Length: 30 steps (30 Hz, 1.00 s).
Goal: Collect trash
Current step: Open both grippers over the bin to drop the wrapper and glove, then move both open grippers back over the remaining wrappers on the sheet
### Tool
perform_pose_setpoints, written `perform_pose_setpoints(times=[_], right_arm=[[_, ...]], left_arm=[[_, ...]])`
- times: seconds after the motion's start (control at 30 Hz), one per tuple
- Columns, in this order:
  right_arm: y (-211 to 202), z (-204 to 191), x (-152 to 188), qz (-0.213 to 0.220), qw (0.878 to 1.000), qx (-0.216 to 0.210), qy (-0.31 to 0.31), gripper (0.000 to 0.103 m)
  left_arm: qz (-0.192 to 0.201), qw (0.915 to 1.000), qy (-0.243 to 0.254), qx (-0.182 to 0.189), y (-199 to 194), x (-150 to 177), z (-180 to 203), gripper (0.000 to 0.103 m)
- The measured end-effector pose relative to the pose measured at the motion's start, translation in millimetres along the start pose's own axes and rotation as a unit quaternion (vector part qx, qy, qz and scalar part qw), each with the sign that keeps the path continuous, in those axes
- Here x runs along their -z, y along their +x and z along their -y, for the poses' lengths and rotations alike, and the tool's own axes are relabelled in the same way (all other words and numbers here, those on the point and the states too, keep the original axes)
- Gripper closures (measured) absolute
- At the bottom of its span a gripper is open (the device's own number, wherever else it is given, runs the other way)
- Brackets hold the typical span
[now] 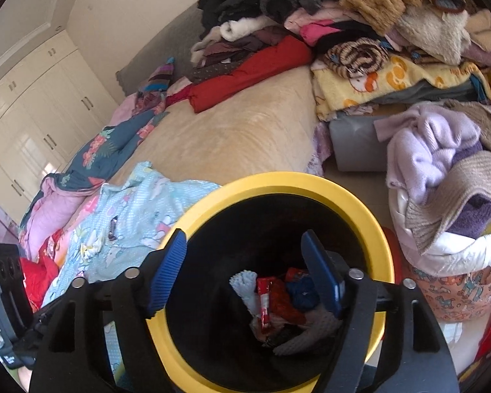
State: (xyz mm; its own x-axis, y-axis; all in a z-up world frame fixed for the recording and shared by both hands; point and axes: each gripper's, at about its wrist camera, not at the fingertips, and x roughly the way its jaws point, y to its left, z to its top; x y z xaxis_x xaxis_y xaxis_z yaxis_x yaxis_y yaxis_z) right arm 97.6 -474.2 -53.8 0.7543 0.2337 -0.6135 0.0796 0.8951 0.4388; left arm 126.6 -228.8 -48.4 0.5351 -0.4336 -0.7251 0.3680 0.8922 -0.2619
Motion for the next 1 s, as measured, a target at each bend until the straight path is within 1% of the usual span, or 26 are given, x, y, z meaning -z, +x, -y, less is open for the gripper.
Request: perform_pose_setpoints(times=[0.13, 0.43, 0.73, 1.0], right_arm=[[-3.8, -21.8, -0.3, 0.007, 1.000, -0.013, -0.023, 0.026], [-5.5, -58.8, 2.2, 0.006, 0.998, -0.031, -0.053, 0.024], [-7.2, -96.0, 4.7, 0.010, 0.995, -0.052, -0.081, 0.023], [-1.8, -125.2, 7.4, 0.003, 0.992, -0.068, -0.107, 0.022]], left_arm=[[0.024, 0.9995, -0.003, -0.018, -16.9, -2.2, -9.0, 0.011], [0.057, 0.9972, -0.024, -0.042, -45.0, -3.0, -34.6, 0.011], [0.096, 0.9912, -0.041, -0.081, -72.4, -3.8, -60.8, 0.011], [0.113, 0.9862, -0.065, -0.101, -90.8, -0.6, -89.3, 0.011]])
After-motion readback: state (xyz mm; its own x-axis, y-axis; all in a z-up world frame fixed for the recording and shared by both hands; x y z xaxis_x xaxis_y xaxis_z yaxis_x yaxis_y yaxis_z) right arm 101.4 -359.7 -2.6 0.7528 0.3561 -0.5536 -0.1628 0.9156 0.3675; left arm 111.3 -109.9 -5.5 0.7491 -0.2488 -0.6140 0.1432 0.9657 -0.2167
